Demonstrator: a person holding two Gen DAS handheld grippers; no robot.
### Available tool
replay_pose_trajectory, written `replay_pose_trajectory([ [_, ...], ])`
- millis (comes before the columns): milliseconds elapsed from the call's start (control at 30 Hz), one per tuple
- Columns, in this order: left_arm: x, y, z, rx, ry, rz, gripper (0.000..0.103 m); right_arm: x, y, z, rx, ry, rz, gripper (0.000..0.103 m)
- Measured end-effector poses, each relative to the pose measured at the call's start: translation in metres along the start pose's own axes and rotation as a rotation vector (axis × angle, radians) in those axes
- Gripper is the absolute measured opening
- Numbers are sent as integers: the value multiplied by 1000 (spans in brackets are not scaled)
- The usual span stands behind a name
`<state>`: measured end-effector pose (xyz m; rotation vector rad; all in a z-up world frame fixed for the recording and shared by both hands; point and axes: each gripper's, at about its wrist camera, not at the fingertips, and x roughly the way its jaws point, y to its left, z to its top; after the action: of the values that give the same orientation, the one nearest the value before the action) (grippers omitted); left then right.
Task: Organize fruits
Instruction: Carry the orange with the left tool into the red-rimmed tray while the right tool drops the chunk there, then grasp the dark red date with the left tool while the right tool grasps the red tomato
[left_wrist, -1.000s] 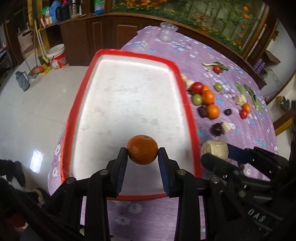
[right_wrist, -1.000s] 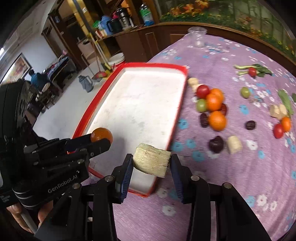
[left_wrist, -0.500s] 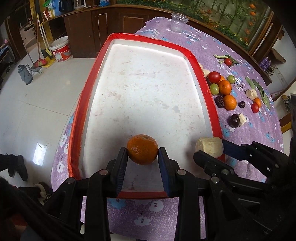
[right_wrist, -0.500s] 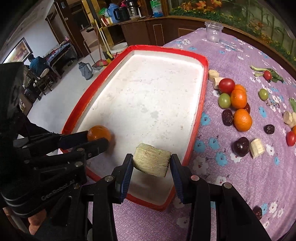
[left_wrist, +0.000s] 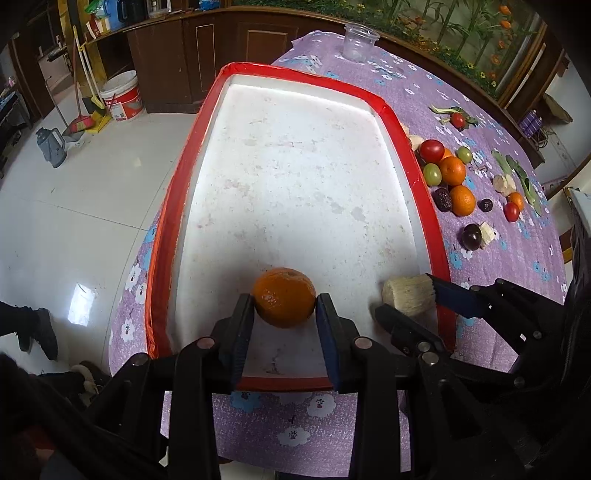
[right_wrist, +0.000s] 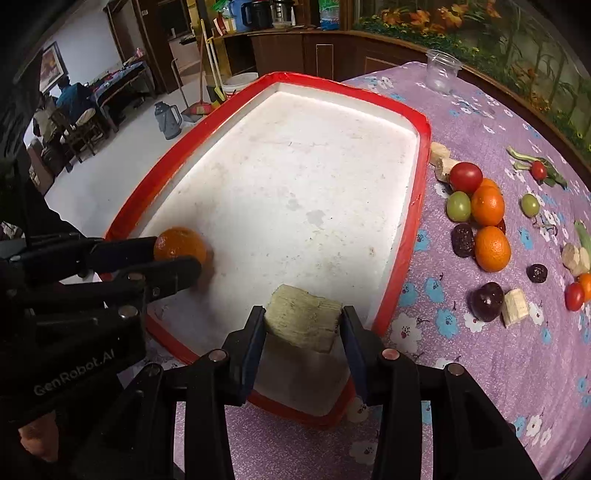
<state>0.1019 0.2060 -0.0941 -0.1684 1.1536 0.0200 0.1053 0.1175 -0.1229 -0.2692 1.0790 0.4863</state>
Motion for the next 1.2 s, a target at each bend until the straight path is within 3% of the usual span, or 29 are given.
replay_pose_trajectory([
  [167, 0, 2, 0, -12, -4, -7, 35, 1, 0, 0, 6, 6, 15, 43],
  [200, 0, 2, 0, -13, -4, -7, 38, 0, -2, 0, 14, 7, 29, 46],
  [267, 1, 3, 0, -29, -14, -7, 57, -2, -4, 1, 30, 3, 65, 52],
  [367, -3, 1, -1, -27, -29, -27, 57, -12, -8, -1, 42, -19, 71, 62],
  [633, -28, -24, -3, 16, -94, -10, 57, -60, -33, -18, 105, -88, 132, 63],
  [867, -63, -76, -17, 109, -191, -88, 57, -130, -88, -61, 227, -200, 156, 66],
  [1033, -61, -124, -30, 193, -182, -131, 62, -157, -131, -101, 306, -222, 104, 66],
  [1200, -47, -169, -44, 252, -113, -201, 62, -163, -168, -139, 383, -213, 51, 66],
])
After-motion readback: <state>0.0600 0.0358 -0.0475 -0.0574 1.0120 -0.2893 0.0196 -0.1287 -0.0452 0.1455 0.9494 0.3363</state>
